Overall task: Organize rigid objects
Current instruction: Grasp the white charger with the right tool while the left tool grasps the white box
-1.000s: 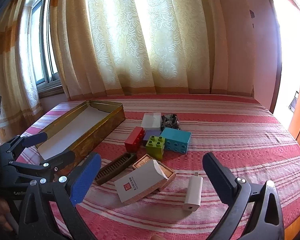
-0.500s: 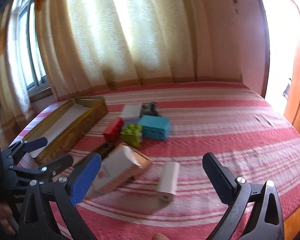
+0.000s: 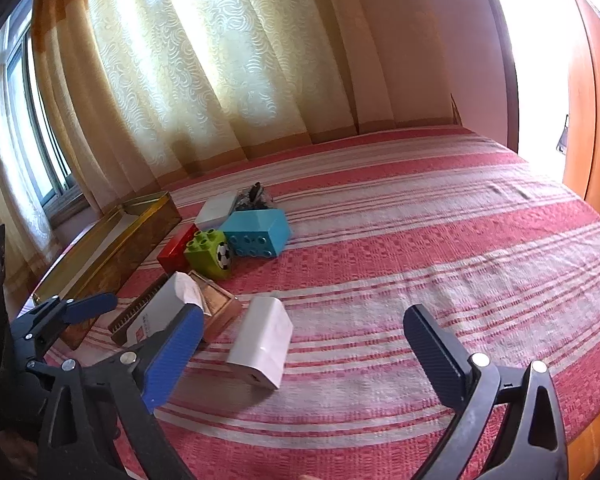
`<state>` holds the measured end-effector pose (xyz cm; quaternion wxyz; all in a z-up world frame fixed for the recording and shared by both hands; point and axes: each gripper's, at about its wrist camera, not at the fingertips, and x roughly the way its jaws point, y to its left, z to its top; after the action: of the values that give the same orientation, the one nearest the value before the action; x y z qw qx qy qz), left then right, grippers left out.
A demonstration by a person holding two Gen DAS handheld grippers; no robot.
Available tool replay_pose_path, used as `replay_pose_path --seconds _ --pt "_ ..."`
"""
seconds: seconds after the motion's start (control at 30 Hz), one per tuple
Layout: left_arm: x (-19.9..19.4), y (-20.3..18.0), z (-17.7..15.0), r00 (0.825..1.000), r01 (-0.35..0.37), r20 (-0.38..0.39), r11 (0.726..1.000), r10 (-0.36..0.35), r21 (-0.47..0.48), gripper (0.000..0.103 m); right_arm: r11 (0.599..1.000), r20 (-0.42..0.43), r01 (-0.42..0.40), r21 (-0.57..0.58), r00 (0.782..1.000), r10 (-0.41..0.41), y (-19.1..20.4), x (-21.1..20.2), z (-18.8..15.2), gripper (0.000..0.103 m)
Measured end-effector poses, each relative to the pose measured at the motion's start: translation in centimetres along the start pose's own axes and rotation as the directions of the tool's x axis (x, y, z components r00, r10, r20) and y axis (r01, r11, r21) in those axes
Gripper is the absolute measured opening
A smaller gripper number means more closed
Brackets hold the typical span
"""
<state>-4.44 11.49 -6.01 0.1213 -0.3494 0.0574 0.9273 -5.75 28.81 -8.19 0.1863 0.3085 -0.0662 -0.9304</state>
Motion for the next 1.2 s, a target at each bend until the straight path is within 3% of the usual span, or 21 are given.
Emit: replay_pose_path --seconds 0.07,0.13,0.37,0.63,0.67,0.7,1.2 --pt "1.0 -0.4 0.0 0.999 0.020 -0.042 1.000 -0.019 0.021 0.051 1.000 -0.007 -0.014 0.005 1.000 0.014 -0.2 0.1 -0.1 0.095" --pt "1.4 -0.2 0.0 0.996 0.053 -0.066 0.999 -0.052 0.012 0.040 1.000 -0.015 -0.028 0.005 0.999 0.028 -0.1 0.4 -0.2 0.091" --pt "0.6 -0.2 -0.2 0.995 0.094 -0.036 0.995 -0.094 0.017 0.040 0.998 -0.059 -0.062 -0.027 0.996 0.061 0.8 1.9 -0.4 0.077" --pt "-0.2 1.9 -0.3 0.997 0.081 0.012 0.996 -0.081 -0.038 0.040 0.995 -0.133 -0.062 -0.083 0.990 0.051 1.9 4.1 -0.4 0.039" --pt "-0.4 2.4 -0.4 0.997 0.075 0.024 0.996 -0.074 -0.049 0.040 0.994 -0.139 -0.062 -0.092 0.989 0.049 2.0 4.3 -0.5 0.028" --pt "-0.6 2.8 -0.4 0.997 0.075 0.031 0.996 -0.073 -0.057 0.040 0.993 -0.145 -0.054 -0.105 0.989 0.038 2.2 4.5 -0.6 0.023" --pt "-2.9 6.7 -1.1 0.986 0.026 0.165 0.991 -0.004 -0.130 0.040 0.990 -0.018 -0.041 -0.138 0.999 0.039 2.9 3.5 1.3 0.023"
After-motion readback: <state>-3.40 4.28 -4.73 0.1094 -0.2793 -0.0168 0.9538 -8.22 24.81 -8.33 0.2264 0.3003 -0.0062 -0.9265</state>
